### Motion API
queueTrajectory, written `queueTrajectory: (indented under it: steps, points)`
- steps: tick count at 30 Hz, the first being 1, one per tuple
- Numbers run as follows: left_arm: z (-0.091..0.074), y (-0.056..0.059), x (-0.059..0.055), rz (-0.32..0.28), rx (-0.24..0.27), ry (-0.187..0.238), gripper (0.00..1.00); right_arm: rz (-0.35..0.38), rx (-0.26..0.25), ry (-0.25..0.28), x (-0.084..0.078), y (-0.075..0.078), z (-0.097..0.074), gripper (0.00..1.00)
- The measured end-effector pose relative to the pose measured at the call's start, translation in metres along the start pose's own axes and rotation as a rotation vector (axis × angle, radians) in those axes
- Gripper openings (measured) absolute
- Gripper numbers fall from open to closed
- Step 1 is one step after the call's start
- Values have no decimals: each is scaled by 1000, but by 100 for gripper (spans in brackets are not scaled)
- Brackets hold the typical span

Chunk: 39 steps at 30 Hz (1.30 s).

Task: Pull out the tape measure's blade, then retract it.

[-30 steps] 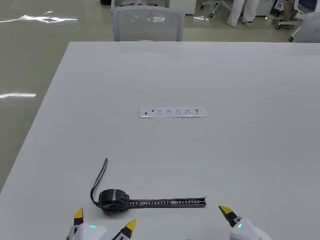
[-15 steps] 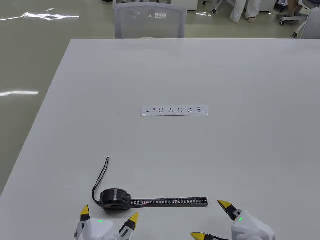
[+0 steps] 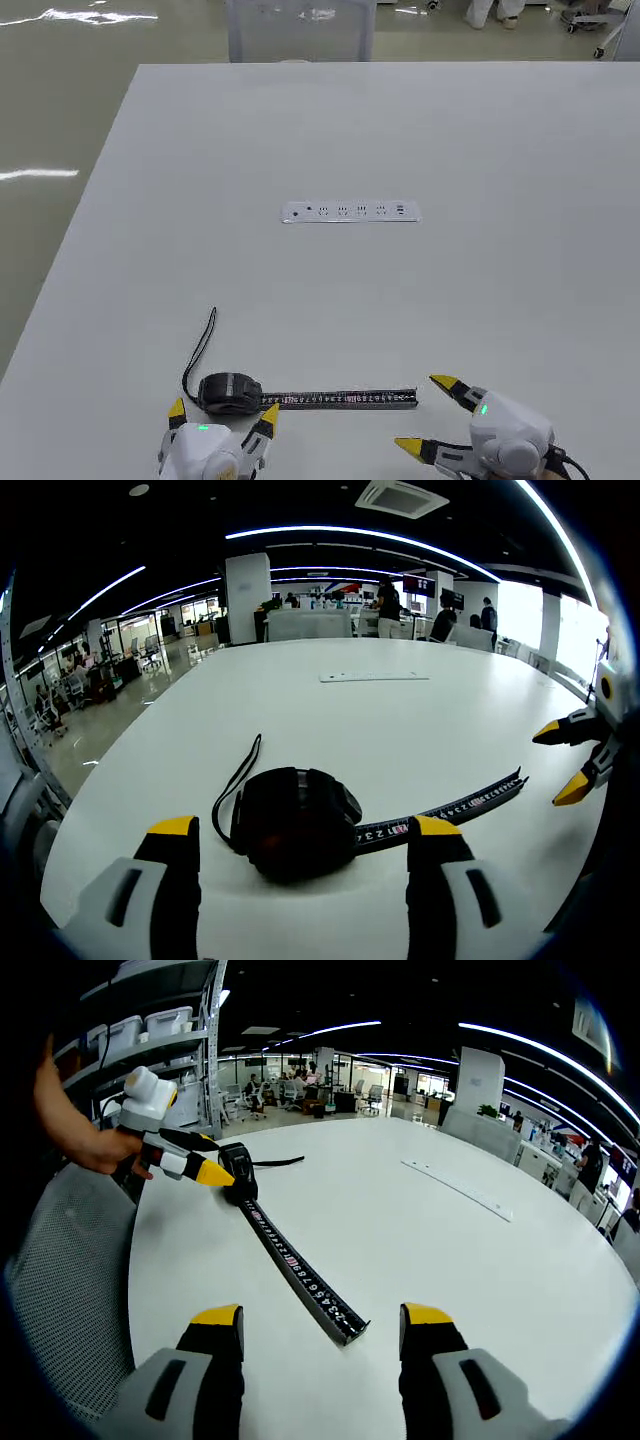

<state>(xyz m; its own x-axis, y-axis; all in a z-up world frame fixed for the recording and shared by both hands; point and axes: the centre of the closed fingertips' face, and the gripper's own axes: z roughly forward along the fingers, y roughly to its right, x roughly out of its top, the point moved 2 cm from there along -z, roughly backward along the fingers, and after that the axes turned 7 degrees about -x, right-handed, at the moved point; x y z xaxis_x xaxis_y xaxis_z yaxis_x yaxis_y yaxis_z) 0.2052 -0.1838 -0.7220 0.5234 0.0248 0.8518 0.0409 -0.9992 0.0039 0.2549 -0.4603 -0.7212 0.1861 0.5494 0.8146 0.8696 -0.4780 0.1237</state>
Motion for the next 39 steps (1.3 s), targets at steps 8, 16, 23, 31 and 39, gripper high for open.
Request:
queueTrajectory:
  steps: [8,16,23,31,39]
  points:
    - [6,-4,2,-6,18,15,79,-82,106,-11,-7,7,11,53]
    - [12,-3,3,2,25,14,76,-119,187,-31,-17,16,22,41]
    - [14,-5,4,0,35,12,72,-159,265,-65,-28,19,29,35]
    - [19,-6,-2,-7,35,5,69,-161,323,-73,-34,20,34,26]
    - [21,-4,-4,-7,29,-4,68,-188,365,-76,-39,20,37,20]
